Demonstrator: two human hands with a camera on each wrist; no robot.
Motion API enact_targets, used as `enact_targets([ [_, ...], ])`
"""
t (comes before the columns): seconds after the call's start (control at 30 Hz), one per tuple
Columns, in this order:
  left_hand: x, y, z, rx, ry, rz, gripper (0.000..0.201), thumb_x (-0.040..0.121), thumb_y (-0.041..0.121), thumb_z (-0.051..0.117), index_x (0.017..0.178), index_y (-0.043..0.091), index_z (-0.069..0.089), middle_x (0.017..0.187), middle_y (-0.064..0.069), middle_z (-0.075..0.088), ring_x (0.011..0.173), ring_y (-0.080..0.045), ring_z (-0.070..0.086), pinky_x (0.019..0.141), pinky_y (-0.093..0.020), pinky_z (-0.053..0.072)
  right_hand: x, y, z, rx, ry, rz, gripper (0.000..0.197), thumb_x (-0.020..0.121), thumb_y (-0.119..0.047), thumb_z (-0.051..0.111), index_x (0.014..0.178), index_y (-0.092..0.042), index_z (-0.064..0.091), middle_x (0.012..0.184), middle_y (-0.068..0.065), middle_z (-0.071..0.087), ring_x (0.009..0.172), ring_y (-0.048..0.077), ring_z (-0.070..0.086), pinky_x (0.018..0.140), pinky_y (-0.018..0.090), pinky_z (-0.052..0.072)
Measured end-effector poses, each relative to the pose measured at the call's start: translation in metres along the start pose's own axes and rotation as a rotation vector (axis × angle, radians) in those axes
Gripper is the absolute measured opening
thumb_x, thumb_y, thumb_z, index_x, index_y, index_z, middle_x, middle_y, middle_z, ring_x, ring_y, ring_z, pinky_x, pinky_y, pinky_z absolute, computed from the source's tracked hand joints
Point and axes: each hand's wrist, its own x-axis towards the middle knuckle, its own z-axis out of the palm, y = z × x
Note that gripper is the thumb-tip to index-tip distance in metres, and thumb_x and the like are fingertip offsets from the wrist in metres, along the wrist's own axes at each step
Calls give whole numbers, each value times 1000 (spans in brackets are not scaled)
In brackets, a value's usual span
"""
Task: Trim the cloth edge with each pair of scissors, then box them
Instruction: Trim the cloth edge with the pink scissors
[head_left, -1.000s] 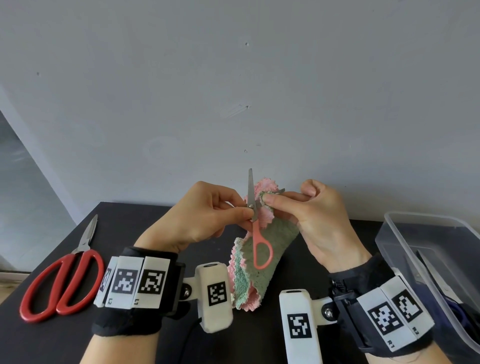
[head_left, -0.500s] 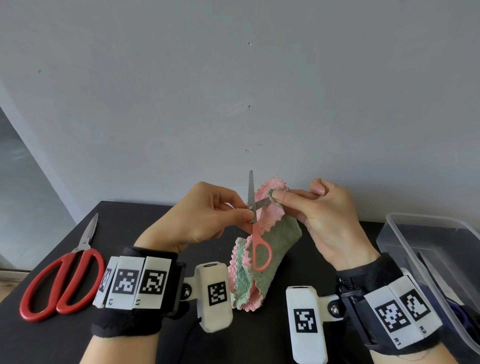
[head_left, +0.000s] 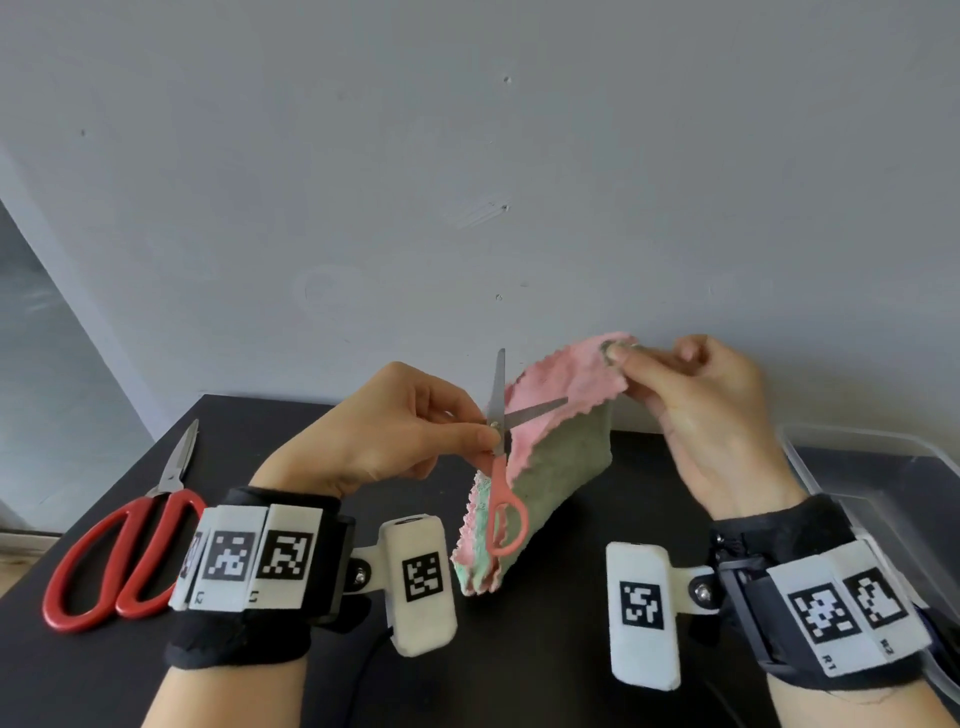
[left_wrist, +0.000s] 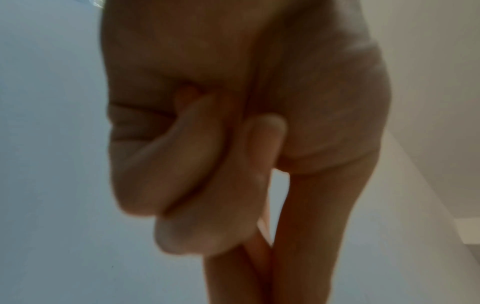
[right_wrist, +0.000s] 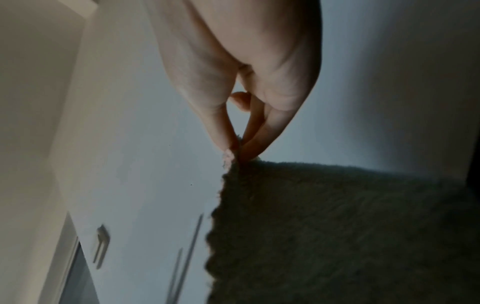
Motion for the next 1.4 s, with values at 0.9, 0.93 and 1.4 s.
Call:
enact_targets([
  [0.9,9,-1,2,-441,301,85,37,67,-4,73,103,4,68,72,-11,73,59,-17,69,56,-18,55,-9,2,6,-362,-294,28,23,71,-1,79,89,-12,69,77,3,74,71,14,70,63,23,55],
  [0.93,10,-1,1,-558,325,98,43,64,-3,72,106,3,66,76,-13,73,64,-19,71,59,-19,56,-9,3,6,-343,-264,30,23,71,-1,79,88,-12,69,78,4,75,73,16,71,65,25,57],
  [1.4,17,-2,15,-653,224,28,23,61,12,73,81,2,75,79,-11,73,65,-20,69,62,-26,58,-14,9,21,-115,-85,52,13,74,0,76,78,-9,68,76,7,72,75,18,71,72,29,59],
])
